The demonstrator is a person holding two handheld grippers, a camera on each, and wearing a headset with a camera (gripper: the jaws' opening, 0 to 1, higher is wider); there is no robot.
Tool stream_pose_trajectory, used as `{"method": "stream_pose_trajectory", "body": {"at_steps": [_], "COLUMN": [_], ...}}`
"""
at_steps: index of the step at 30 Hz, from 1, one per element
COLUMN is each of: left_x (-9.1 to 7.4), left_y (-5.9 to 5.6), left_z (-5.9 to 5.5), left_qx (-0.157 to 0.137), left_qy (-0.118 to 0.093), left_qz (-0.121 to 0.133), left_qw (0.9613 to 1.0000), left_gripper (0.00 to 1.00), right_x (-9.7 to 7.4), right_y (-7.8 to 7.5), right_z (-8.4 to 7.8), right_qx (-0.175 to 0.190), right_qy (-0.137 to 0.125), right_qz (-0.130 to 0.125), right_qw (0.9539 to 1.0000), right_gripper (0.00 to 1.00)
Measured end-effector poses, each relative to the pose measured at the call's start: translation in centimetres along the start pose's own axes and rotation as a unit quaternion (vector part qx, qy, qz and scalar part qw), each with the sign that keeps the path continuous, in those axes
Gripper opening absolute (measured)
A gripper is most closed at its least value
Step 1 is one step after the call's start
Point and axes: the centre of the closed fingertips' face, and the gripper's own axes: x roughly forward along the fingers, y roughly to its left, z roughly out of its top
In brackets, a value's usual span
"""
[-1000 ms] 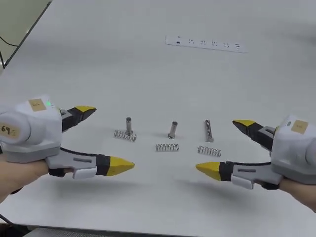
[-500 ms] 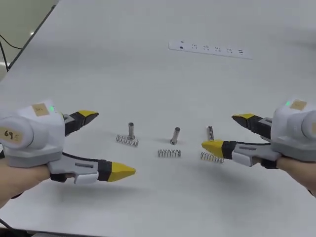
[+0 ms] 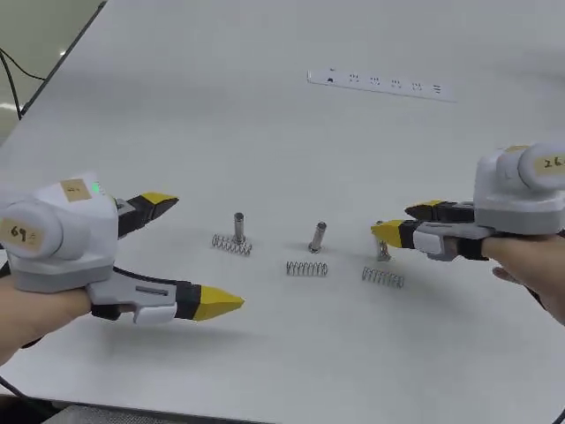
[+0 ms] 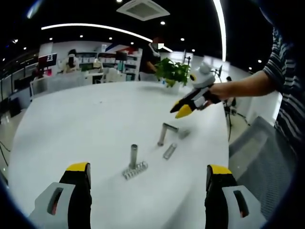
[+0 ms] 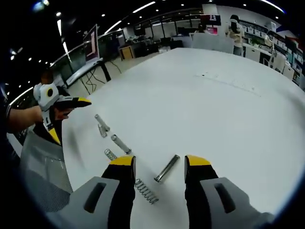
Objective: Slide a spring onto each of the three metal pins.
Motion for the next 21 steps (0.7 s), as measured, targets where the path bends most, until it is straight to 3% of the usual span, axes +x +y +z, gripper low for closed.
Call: {"method": "stream_pose_trajectory", "body": {"at_steps": [9, 11, 15, 21], "left_x": [-0.4, -0.4, -0.5, -0.7], "left_y": [0.1, 0.1, 0.1, 0.1], "left_z": [-0.3, -0.3, -0.4, -0.5], "left_qx": [-0.003, -0.003, -0.003, -0.005], "left_qy": [0.001, 0.001, 0.003, 0.002], "left_qz": [0.004, 0.004, 0.005, 0.007], "left_qw": [1.0000, 1.0000, 1.0000, 1.0000], "left_gripper": [0.99, 0.99, 0.99, 0.99], "right_x": [1.6, 2.1, 2.7, 3.4], "right_y": [-1.2, -1.2, -1.9, -2.3], "right_z": [-0.6, -1.5, -1.9, -2.2], "right_qx": [0.051, 0.071, 0.073, 0.096], "right_qy": [0.029, 0.056, 0.067, 0.080], "right_qz": [-0.023, -0.026, -0.047, -0.058], "right_qw": [0.9980, 0.9956, 0.9940, 0.9905], "right_gripper": [0.26, 0.24, 0.19, 0.14]}}
